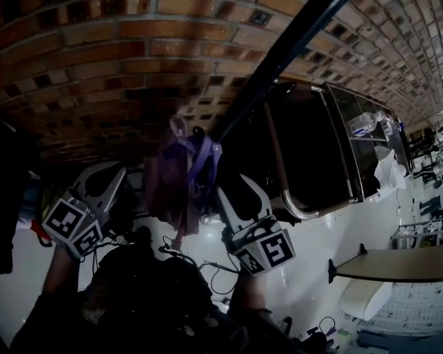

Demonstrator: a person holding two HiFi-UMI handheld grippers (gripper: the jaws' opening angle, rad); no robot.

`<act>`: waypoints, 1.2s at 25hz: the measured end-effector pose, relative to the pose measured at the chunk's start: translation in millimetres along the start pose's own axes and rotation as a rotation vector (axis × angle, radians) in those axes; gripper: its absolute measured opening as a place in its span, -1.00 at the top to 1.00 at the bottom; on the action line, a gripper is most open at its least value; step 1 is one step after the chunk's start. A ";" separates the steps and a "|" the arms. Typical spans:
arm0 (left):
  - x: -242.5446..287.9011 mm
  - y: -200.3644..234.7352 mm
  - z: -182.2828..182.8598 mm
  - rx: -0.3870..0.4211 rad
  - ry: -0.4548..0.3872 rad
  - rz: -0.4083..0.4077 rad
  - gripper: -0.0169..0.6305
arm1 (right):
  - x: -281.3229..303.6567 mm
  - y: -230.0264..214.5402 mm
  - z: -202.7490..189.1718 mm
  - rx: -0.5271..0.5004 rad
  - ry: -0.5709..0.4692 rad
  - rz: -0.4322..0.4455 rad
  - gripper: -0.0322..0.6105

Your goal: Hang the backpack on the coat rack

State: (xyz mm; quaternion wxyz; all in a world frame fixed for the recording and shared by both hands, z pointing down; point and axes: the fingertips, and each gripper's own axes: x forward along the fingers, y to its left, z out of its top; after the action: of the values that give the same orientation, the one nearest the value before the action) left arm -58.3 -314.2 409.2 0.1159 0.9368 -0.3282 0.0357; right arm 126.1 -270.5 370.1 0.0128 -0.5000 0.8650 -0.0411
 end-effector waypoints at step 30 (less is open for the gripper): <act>-146.7 -260.0 -53.2 -0.022 -0.101 0.102 0.83 | -250.9 101.2 -23.7 0.029 -0.057 0.144 0.57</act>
State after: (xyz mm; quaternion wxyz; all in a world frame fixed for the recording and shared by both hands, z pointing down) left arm -10.5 -15.4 389.5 0.1077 0.9182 -0.3811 -0.0093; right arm 162.5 -1.6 380.4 0.0477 -0.4372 0.8973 -0.0385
